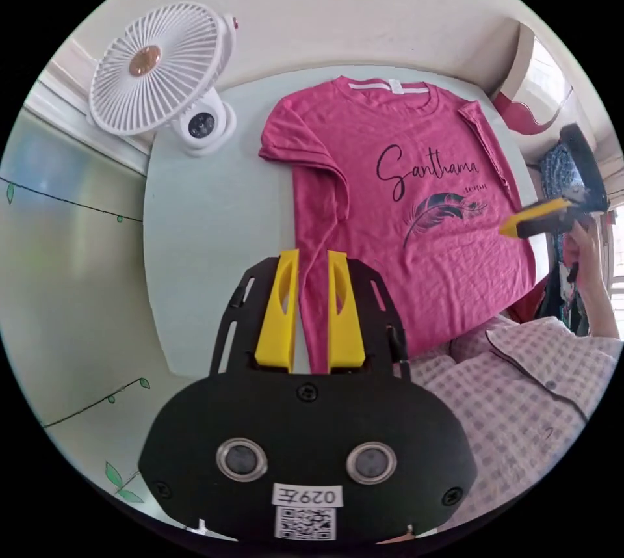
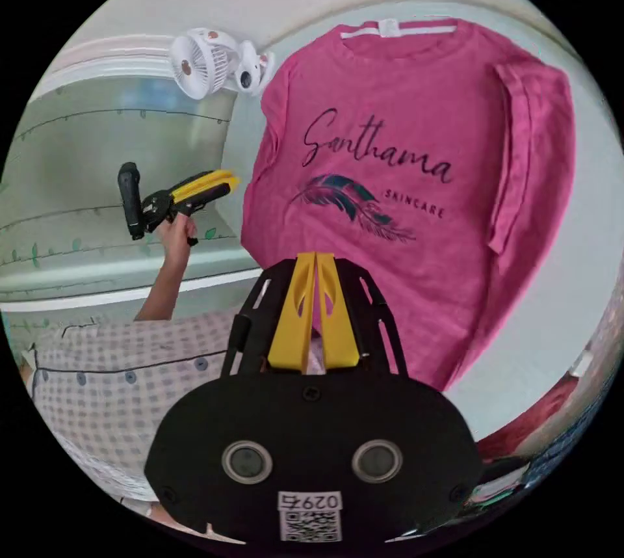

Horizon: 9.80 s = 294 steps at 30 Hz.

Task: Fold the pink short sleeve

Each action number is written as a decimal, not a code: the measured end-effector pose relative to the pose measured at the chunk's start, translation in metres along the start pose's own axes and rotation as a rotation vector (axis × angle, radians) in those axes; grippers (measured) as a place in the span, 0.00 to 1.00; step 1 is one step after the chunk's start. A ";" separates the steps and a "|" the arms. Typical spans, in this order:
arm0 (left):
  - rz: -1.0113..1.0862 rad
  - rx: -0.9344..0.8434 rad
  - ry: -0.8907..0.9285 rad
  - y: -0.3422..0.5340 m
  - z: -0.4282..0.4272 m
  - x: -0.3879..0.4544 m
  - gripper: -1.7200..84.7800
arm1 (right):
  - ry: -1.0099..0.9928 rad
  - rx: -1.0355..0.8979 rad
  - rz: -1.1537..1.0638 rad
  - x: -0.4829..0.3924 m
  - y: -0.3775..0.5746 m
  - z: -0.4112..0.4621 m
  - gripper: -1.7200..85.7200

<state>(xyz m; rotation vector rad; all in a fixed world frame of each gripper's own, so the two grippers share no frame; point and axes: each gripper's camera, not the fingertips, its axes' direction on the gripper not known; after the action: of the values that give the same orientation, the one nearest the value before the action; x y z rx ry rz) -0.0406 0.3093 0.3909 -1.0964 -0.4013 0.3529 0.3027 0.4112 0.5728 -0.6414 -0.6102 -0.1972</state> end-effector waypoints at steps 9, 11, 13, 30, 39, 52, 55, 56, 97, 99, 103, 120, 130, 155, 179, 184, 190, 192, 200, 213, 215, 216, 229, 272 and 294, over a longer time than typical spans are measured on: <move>0.108 -0.050 0.117 -0.031 0.020 -0.004 0.07 | 0.463 -0.045 -0.290 -0.145 -0.207 0.101 0.14; 0.145 -0.080 0.180 -0.039 0.027 -0.005 0.07 | 0.531 -0.097 -0.291 -0.154 -0.237 0.131 0.14; 0.181 -0.100 0.216 -0.044 0.033 -0.004 0.06 | 0.585 -0.085 -0.290 -0.159 -0.249 0.143 0.13; 0.361 -0.214 0.360 -0.097 0.078 -0.013 0.01 | 0.039 0.295 0.376 -0.020 -0.245 0.028 0.14; 0.365 -0.179 0.365 -0.118 0.075 -0.017 0.01 | 0.121 0.195 0.270 -0.041 -0.302 0.049 0.14; 0.486 -0.112 0.252 -0.168 0.073 -0.007 0.01 | 0.306 0.172 0.220 -0.050 -0.381 0.043 0.02; 0.380 -0.038 0.246 -0.163 0.066 -0.024 0.01 | 0.129 0.195 0.195 -0.042 -0.360 0.030 0.02; 0.343 -0.037 0.275 -0.163 0.068 -0.032 0.01 | 0.012 0.178 0.187 -0.035 -0.353 0.029 0.02; 0.411 -0.190 0.313 -0.149 0.088 0.026 0.01 | 0.406 -0.020 -0.076 -0.097 -0.451 0.061 0.04; 0.408 -0.203 0.327 -0.148 0.086 0.028 0.01 | 0.395 -0.080 -0.050 -0.088 -0.448 0.062 0.05; 0.389 -0.196 0.326 -0.142 0.074 0.029 0.01 | 0.267 0.105 -0.011 -0.080 -0.398 0.015 0.11; 0.568 -0.094 0.033 -0.190 0.015 0.121 0.01 | 0.311 0.342 0.493 -0.019 -0.031 -0.066 0.01; 0.559 -0.116 -0.122 -0.169 0.028 0.138 0.01 | 0.474 0.236 0.592 0.069 0.022 -0.122 0.02; -0.030 -0.233 0.092 0.069 0.027 0.041 0.01 | 0.407 -0.037 0.227 0.073 0.293 -0.105 0.01; -0.121 -0.149 0.728 0.242 0.111 -0.165 0.21 | 0.016 0.234 0.462 0.161 0.593 -0.149 0.17; -0.045 -0.213 0.692 0.227 0.121 -0.160 0.19 | 0.100 0.199 0.433 0.160 0.600 -0.151 0.10; -0.031 -0.227 0.626 0.240 0.107 -0.157 0.01 | 0.082 0.225 0.389 0.148 0.631 -0.165 0.03; -0.008 -0.238 0.635 0.250 0.098 -0.156 0.01 | 0.064 0.244 0.385 0.140 0.649 -0.170 0.02; -0.074 -0.199 0.696 0.274 0.045 -0.171 0.01 | -0.226 0.618 0.415 0.122 0.734 -0.223 0.02; 0.022 0.148 0.401 0.065 -0.126 -0.154 0.01 | -0.295 0.864 0.122 0.159 0.565 -0.383 0.01; -0.074 0.197 0.336 0.007 -0.148 -0.140 0.01 | -0.213 0.863 0.181 0.181 0.495 -0.415 0.01; -0.097 0.196 0.319 -0.008 -0.149 -0.136 0.01 | -0.186 0.851 0.227 0.189 0.477 -0.420 0.01; -0.221 0.001 0.187 -0.123 -0.089 -0.033 0.12 | -0.162 0.434 0.253 0.247 0.272 -0.333 0.01; 0.211 -0.421 0.054 -0.244 0.079 0.102 0.01 | -0.065 0.444 0.478 0.257 -0.078 -0.224 0.01; 0.007 -0.231 0.258 -0.231 0.063 0.097 0.01 | -0.126 0.017 0.200 0.192 -0.155 -0.077 0.01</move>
<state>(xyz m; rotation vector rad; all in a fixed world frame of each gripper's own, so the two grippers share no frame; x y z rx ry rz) 0.0322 0.3077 0.6392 -1.3504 -0.2120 0.1700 0.4391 0.2438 0.7150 -0.6973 -0.6632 0.0352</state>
